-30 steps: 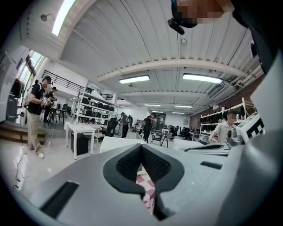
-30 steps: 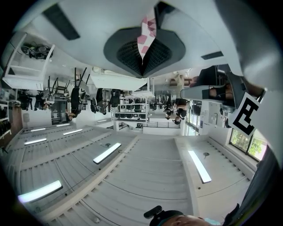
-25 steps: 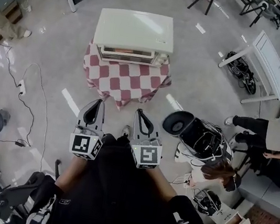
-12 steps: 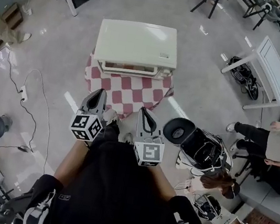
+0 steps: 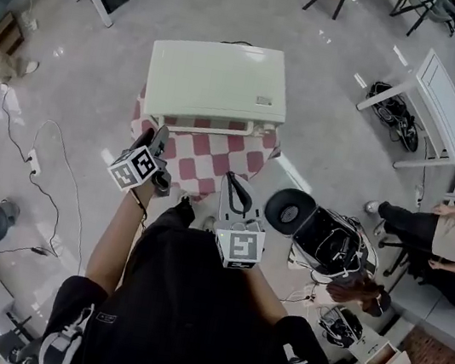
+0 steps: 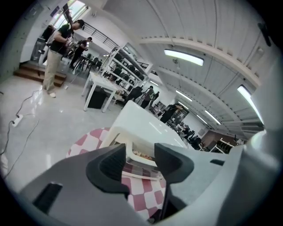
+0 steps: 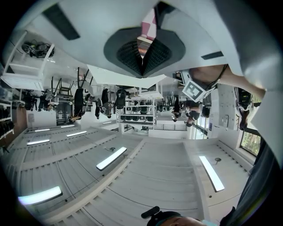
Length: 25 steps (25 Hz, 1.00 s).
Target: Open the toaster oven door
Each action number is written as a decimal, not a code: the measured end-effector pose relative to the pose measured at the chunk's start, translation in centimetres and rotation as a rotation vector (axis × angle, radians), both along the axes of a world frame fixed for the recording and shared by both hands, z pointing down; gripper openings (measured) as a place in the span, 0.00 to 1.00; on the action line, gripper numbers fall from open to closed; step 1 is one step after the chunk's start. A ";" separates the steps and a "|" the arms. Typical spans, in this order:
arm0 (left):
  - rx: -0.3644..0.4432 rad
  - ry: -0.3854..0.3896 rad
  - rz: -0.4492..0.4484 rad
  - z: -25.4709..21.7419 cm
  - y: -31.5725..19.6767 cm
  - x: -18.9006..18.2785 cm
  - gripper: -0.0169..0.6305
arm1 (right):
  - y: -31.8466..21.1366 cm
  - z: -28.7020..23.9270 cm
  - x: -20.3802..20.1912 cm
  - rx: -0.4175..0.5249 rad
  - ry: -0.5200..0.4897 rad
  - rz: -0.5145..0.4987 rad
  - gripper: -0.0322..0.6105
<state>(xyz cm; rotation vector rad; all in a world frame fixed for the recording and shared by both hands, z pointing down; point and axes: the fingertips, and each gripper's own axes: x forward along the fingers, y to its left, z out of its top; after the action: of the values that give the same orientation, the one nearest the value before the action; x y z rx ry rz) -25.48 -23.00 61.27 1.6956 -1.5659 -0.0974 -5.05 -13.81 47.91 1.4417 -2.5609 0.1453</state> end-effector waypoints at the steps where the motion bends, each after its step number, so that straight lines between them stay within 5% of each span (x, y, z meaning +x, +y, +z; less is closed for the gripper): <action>1: -0.025 0.006 -0.008 0.8 -0.7 -0.2 0.33 | -0.3 0.2 0.0 -0.003 0.004 -0.002 0.09; 10: -0.146 0.135 -0.057 5.3 -3.6 -0.2 0.33 | -1.1 2.0 0.1 -0.061 0.008 0.006 0.09; 25: -0.151 0.243 -0.141 6.1 -1.4 0.4 0.28 | -0.9 3.3 3.6 -0.065 0.031 0.038 0.09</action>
<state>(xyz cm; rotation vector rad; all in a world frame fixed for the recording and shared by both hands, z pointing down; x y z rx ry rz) -25.09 -24.42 67.39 1.4003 -1.4698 -0.2416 -1.47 -14.72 51.17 1.4585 -2.4814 0.2090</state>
